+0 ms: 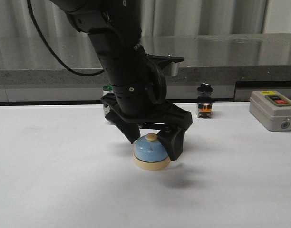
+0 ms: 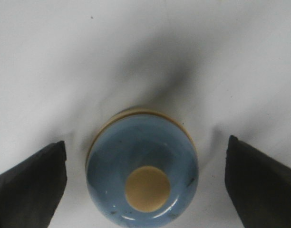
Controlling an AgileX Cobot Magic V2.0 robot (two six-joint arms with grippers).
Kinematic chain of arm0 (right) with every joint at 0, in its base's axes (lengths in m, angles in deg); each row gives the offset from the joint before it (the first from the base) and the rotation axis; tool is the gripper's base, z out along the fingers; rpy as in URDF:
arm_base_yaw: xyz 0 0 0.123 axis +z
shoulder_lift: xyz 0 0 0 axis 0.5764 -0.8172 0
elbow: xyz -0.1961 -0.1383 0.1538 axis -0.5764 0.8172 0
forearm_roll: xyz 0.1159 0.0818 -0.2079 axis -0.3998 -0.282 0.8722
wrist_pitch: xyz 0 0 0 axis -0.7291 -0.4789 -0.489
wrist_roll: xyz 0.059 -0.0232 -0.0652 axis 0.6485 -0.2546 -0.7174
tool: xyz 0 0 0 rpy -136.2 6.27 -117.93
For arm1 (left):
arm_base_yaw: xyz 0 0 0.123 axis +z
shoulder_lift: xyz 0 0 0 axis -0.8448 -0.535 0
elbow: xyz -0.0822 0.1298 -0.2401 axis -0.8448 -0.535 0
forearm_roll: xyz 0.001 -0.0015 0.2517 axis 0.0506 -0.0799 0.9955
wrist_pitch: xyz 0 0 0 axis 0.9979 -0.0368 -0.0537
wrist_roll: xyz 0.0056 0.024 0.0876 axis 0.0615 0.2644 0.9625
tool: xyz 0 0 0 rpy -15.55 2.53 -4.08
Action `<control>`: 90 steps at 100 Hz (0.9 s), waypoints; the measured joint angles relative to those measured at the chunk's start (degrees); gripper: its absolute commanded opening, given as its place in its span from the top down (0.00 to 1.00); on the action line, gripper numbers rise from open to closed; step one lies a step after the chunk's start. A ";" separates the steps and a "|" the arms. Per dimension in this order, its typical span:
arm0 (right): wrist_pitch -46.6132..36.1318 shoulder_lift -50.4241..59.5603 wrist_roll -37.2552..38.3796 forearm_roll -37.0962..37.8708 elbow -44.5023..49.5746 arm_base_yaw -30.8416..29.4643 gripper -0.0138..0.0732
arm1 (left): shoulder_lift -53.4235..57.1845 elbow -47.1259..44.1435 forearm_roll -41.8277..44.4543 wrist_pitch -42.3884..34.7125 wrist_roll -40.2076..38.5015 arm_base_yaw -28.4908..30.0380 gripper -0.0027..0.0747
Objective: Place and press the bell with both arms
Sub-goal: 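Set the bell down, open the left gripper and lift away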
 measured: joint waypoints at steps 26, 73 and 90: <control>0.00 0.00 0.00 0.00 0.00 0.00 0.91 | 4.34 0.00 0.11 0.13 0.00 0.13 0.13; 0.00 0.00 0.00 0.00 0.00 0.00 0.91 | 24.13 -6.98 1.17 0.37 0.00 11.54 0.13; 0.00 0.00 0.00 0.00 0.00 0.00 0.91 | 34.13 -15.22 1.21 -1.59 0.00 19.71 0.13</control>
